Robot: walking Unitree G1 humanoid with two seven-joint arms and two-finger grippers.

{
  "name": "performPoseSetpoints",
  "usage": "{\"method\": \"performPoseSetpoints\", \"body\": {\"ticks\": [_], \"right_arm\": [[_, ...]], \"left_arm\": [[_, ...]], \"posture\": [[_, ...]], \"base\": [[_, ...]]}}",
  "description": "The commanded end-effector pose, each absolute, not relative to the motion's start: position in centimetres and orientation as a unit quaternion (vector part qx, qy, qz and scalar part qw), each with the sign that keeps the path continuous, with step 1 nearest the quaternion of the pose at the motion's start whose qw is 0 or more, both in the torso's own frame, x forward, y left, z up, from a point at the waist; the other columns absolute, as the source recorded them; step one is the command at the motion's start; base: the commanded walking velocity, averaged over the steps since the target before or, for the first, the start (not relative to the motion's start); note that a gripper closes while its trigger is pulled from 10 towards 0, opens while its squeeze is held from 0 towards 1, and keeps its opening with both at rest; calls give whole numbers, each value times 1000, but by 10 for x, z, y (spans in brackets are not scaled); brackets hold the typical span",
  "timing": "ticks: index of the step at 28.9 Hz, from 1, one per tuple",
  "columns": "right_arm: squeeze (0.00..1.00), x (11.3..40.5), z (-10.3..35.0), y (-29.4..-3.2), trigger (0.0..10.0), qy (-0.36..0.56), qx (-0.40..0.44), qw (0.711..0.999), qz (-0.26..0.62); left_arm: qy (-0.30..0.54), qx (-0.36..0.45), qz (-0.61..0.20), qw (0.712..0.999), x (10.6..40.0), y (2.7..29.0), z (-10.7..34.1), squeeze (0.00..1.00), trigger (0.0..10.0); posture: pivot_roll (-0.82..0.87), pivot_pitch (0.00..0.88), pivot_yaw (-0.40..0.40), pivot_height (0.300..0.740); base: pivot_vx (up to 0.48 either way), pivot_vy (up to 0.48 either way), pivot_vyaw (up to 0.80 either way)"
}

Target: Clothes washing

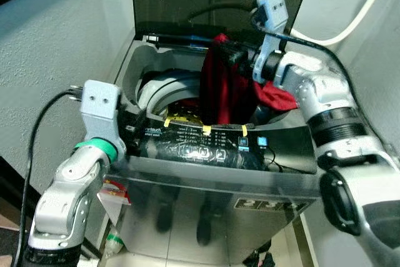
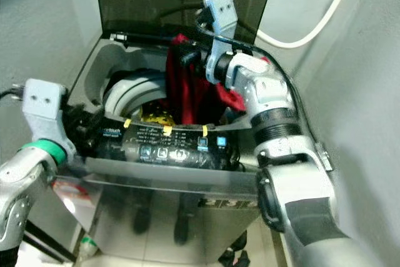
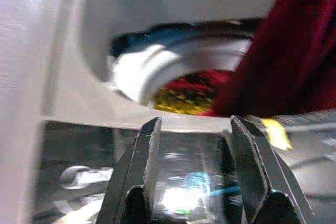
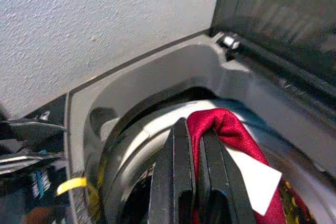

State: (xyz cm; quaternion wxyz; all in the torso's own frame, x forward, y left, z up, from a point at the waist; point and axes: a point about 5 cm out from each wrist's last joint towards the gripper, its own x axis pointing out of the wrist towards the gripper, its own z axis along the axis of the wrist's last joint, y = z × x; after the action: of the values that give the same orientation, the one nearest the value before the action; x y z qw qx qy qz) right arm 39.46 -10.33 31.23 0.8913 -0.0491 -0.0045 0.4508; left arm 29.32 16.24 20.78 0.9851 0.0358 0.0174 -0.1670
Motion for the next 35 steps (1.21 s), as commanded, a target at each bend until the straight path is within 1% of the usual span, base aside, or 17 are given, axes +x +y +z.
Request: {"method": "performPoseSetpoints", "body": {"ticks": [1,6,8,9,11,14,18,19,23,24,26,27,28,29,31,33,35], "right_arm": [[0,393,309,-106,10000,10,-63,888,456],[0,392,304,-113,10000,30,-71,886,457],[0,385,320,-108,10000,-13,-29,867,497],[0,385,320,-108,10000,-13,-29,867,497],[0,375,361,-104,10000,-89,100,839,527],[0,370,383,-108,10000,-124,188,814,536],[0,384,371,-113,10000,-99,164,864,466],[0,384,371,-113,10000,-99,164,864,466],[0,392,362,-109,10000,-69,100,895,429],[0,393,385,-108,10000,-118,77,905,402],[0,393,385,-108,10000,-118,77,905,402],[0,385,431,-114,10000,-210,90,896,380],[0,385,431,-114,10000,-210,90,896,380],[0,372,475,-124,10000,-291,117,880,357],[0,372,475,-124,10000,-291,117,880,357],[0,347,532,-153,10000,-403,190,847,290],[0,345,537,-160,10000,-416,220,838,275]], "left_arm": [[32,33,-211,976,290,152,206,0,10000],[56,53,-262,962,290,137,202,0,10000],[59,69,-269,959,291,135,200,0,10000],[59,69,-269,959,291,135,200,0,10000],[65,73,-276,956,292,133,200,0,10000],[67,72,-293,951,292,129,201,0,10000],[77,77,-292,950,292,128,199,0,10000],[77,77,-292,950,292,128,199,0,10000],[78,79,-287,951,293,131,199,0,10000],[77,80,-284,952,294,132,199,0,10000],[77,80,-284,952,294,132,199,0,10000],[74,81,-282,953,296,132,200,0,10000],[74,81,-282,953,296,132,200,0,10000],[71,82,-279,954,297,133,201,0,10000],[71,82,-279,954,297,133,201,0,10000],[66,81,-266,958,298,136,203,0,10000],[66,80,-263,959,298,137,202,0,10000]], "posture": [[208,0,1,740],[199,0,7,740],[194,0,18,740],[194,0,18,740],[184,0,35,740],[184,0,35,740],[183,0,39,740],[183,0,39,740],[182,0,43,740],[182,0,43,740],[182,0,43,740],[181,0,41,740],[181,0,41,740],[186,0,35,740],[186,0,35,740],[185,0,27,740],[185,0,27,740]], "base": [[0,0,0],[0,0,0],[0,0,0],[0,0,0],[0,0,0],[0,0,0],[0,0,0],[0,0,0],[0,0,0],[0,0,0],[0,0,0],[0,0,0],[0,0,0],[0,0,0],[0,0,0],[0,0,0],[0,0,0]]}}
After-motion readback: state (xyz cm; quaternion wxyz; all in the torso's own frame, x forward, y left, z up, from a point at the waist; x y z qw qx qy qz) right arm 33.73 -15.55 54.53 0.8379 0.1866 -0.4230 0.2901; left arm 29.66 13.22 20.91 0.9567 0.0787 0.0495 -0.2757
